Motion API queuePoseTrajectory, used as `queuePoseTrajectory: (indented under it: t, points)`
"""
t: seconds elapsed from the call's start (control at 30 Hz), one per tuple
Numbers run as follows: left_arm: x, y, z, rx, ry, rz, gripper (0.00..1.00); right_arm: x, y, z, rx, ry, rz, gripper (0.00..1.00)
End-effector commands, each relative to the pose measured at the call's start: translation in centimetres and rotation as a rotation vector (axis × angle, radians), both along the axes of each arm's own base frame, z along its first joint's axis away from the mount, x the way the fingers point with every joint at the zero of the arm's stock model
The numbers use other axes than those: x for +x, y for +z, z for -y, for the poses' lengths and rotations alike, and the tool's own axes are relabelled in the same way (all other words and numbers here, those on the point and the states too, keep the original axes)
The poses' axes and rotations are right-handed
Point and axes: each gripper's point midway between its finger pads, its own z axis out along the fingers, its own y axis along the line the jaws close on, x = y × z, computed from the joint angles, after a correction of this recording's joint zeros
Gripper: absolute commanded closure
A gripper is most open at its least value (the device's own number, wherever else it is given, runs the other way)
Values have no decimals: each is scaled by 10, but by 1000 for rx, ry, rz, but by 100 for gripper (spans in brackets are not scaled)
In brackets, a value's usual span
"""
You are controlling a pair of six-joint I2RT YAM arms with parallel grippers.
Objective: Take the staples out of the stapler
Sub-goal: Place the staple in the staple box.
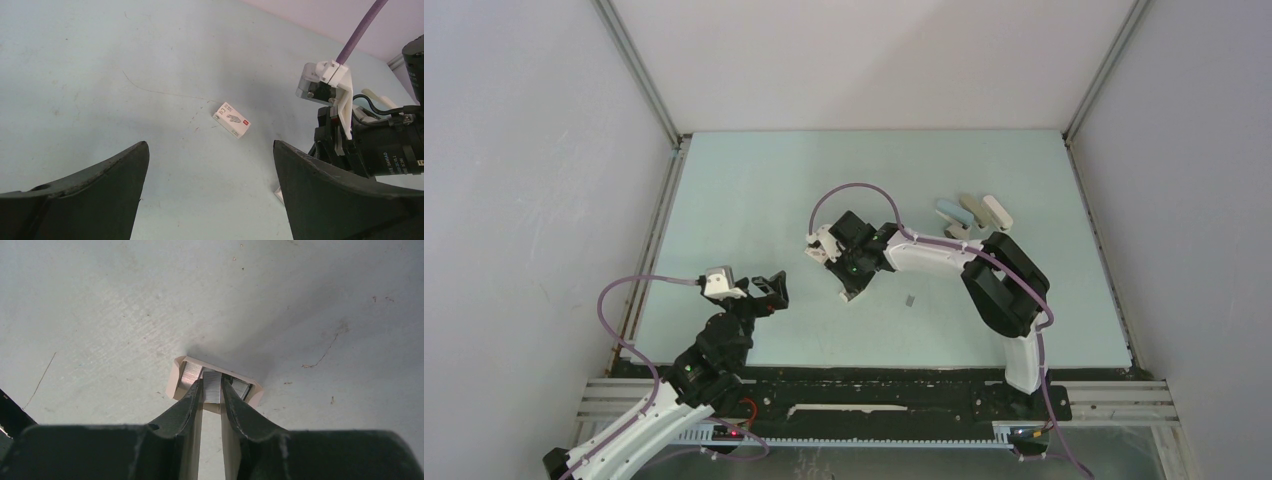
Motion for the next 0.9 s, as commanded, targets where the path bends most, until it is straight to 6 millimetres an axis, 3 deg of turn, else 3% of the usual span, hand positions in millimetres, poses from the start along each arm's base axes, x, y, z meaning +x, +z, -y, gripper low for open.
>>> queuePoseTrajectory:
  t: [0.0, 0.87]
  points:
    - [2, -4, -3, 9, 17, 10, 0, 7, 36, -13, 66, 8, 65, 74]
    - [2, -4, -3, 9, 18, 10, 0, 10, 41, -11, 50, 0, 97, 69]
